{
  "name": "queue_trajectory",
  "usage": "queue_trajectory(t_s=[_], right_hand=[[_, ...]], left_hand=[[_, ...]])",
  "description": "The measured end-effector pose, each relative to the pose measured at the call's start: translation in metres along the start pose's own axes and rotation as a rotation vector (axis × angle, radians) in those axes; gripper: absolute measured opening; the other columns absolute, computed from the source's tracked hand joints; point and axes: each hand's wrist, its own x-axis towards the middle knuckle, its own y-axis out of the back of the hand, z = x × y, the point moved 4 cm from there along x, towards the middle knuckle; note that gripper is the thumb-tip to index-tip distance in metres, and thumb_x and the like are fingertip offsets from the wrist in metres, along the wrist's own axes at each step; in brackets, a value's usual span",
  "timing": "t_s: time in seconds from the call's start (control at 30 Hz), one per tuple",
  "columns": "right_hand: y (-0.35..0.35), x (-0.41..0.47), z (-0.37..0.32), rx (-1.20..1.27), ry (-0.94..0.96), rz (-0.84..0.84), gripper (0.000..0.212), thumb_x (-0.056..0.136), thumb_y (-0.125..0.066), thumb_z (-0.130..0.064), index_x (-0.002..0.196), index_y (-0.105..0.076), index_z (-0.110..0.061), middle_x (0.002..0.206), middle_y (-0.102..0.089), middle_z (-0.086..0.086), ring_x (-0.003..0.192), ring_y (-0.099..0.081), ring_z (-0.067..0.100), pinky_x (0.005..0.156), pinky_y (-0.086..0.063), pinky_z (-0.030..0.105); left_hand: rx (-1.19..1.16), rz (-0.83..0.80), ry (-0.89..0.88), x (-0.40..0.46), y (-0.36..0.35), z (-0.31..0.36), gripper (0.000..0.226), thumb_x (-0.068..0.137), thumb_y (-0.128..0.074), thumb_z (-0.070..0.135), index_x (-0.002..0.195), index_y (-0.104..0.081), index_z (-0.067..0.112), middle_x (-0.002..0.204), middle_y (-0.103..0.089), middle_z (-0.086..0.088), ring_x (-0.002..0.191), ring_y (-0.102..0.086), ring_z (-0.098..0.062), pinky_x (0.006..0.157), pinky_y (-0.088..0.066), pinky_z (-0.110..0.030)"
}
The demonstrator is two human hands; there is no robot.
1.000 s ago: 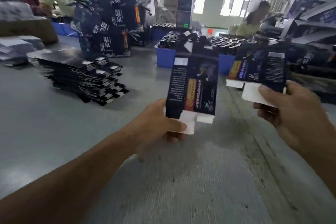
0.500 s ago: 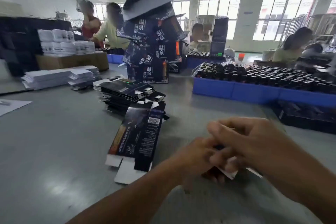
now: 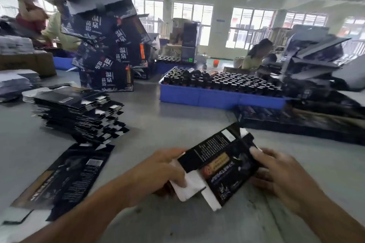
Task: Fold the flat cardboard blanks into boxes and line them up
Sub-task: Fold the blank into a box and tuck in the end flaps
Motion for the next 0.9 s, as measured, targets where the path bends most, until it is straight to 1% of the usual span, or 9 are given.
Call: queue_trajectory(t_s=[0.17, 0.27, 0.4, 0.5, 0.6, 0.7, 0.73, 0.8, 0.9], right_hand=[[0.012, -0.001, -0.003, 0.097, 0.018, 0.054, 0.023, 0.092, -0.069, -0.011, 0.115, -0.068, -0.009, 0.090, -0.078, 0.009, 0.066, -0.072, 0.016, 0.049, -0.051, 0.025], [0.019, -0.001, -0.008, 0.129, 0.040, 0.062, 0.018, 0.094, -0.065, -0.007, 0.111, -0.072, -0.006, 0.087, -0.077, 0.009, 0.065, -0.070, 0.015, 0.052, -0.051, 0.025], [0.019, -0.001, -0.010, 0.154, 0.047, 0.046, 0.017, 0.097, -0.060, -0.007, 0.112, -0.070, -0.006, 0.088, -0.076, 0.011, 0.067, -0.070, 0.019, 0.052, -0.054, 0.026], [0.021, -0.003, -0.010, 0.181, 0.054, 0.036, 0.018, 0.099, -0.057, -0.005, 0.112, -0.068, -0.007, 0.093, -0.078, 0.014, 0.072, -0.073, 0.023, 0.052, -0.057, 0.028], [0.020, -0.005, -0.012, 0.232, 0.066, 0.002, 0.021, 0.099, -0.055, -0.001, 0.115, -0.067, -0.007, 0.095, -0.077, 0.016, 0.075, -0.075, 0.025, 0.053, -0.058, 0.030], [0.010, -0.008, -0.012, 0.288, 0.079, -0.092, 0.028, 0.099, -0.052, 0.003, 0.122, -0.063, -0.007, 0.103, -0.076, 0.019, 0.083, -0.076, 0.028, 0.058, -0.060, 0.031], [0.006, -0.009, -0.012, 0.300, 0.087, -0.126, 0.031, 0.098, -0.050, 0.005, 0.124, -0.062, -0.006, 0.106, -0.075, 0.021, 0.087, -0.075, 0.030, 0.060, -0.061, 0.032], [-0.002, -0.013, -0.012, 0.314, 0.103, -0.187, 0.036, 0.098, -0.048, 0.008, 0.127, -0.061, -0.007, 0.111, -0.073, 0.024, 0.092, -0.074, 0.033, 0.065, -0.062, 0.034], [-0.010, -0.019, -0.012, 0.345, 0.114, -0.241, 0.038, 0.096, -0.047, 0.010, 0.126, -0.062, -0.007, 0.111, -0.072, 0.025, 0.093, -0.074, 0.034, 0.070, -0.062, 0.037]], left_hand=[[-0.041, -0.024, -0.032, -0.001, 0.003, 0.005, 0.047, 0.068, -0.076, 0.014, 0.108, -0.076, 0.038, 0.107, -0.076, -0.008, 0.092, -0.070, -0.024, 0.071, -0.049, -0.028], [0.018, 0.237, 0.008, 0.002, 0.030, 0.003, 0.025, 0.079, -0.072, 0.048, 0.100, -0.079, 0.035, 0.091, -0.077, -0.003, 0.072, -0.067, -0.017, 0.062, -0.045, -0.030], [0.379, 0.610, 0.028, 0.010, 0.074, -0.016, 0.045, 0.097, -0.051, 0.053, 0.088, -0.075, 0.016, 0.066, -0.070, -0.003, 0.054, -0.058, -0.023, 0.058, -0.044, -0.033], [0.760, 0.697, 0.063, 0.008, 0.092, -0.020, 0.049, 0.097, -0.050, 0.055, 0.073, -0.069, 0.018, 0.067, -0.069, -0.001, 0.064, -0.065, -0.023, 0.069, -0.053, -0.039], [0.824, 0.722, -0.038, 0.005, 0.083, -0.010, 0.047, 0.096, -0.052, 0.052, 0.062, -0.058, 0.021, 0.054, -0.060, 0.005, 0.056, -0.060, -0.018, 0.059, -0.049, -0.035], [0.746, 0.597, -0.256, 0.000, 0.039, 0.014, 0.031, 0.087, -0.046, 0.065, 0.098, -0.064, 0.043, 0.087, -0.066, 0.020, 0.079, -0.061, -0.002, 0.070, -0.051, -0.032], [0.740, 0.540, -0.275, 0.000, 0.024, 0.020, 0.053, 0.081, -0.041, 0.072, 0.123, -0.059, 0.045, 0.108, -0.062, 0.022, 0.095, -0.059, -0.001, 0.080, -0.050, -0.031], [0.774, 0.473, -0.285, -0.001, 0.005, 0.024, 0.086, 0.072, -0.035, 0.082, 0.149, -0.034, 0.043, 0.129, -0.048, 0.022, 0.113, -0.049, -0.002, 0.090, -0.044, -0.029], [0.955, 0.458, -0.315, -0.003, -0.012, 0.024, 0.105, 0.067, -0.026, 0.095, 0.153, 0.013, 0.048, 0.158, -0.010, 0.022, 0.143, -0.017, -0.004, 0.118, -0.023, -0.031]])
